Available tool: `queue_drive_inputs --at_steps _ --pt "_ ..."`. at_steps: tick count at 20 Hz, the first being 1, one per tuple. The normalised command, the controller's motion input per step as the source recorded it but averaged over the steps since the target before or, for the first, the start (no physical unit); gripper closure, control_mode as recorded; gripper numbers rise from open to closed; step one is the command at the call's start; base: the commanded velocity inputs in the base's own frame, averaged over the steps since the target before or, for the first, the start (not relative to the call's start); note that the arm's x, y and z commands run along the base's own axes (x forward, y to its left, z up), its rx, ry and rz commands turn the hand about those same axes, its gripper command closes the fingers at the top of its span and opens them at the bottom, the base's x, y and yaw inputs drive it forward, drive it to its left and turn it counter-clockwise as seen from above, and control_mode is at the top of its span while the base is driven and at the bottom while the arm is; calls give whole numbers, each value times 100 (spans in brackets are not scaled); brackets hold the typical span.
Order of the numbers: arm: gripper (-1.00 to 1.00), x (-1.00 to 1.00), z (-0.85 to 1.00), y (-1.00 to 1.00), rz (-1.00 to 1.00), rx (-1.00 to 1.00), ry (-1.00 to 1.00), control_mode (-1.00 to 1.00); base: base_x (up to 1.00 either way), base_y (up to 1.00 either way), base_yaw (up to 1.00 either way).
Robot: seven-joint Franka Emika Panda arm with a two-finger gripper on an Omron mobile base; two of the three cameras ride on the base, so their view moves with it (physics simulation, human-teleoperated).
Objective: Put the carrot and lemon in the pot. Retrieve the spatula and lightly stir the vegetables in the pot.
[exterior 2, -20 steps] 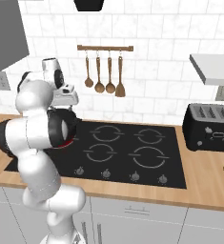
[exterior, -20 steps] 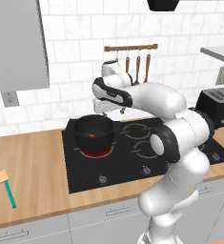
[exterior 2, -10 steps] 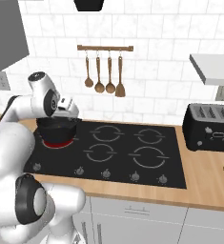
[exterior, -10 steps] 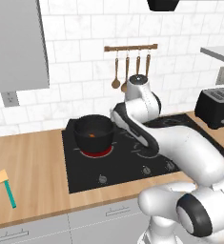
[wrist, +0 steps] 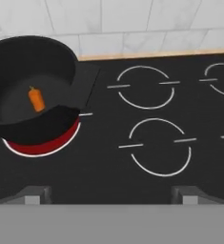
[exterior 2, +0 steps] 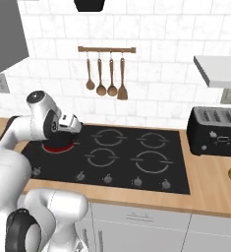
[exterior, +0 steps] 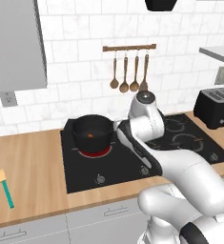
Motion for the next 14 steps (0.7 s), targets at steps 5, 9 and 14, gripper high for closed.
queue_drive_inputs --at_steps 5,9,14 --pt "-100 0 0 0 0 0 0 100 0 -96 0" --pt "-100 0 0 0 0 0 0 100 0 -100 0" --pt "-100 0 0 0 0 0 0 100 12 -86 0"
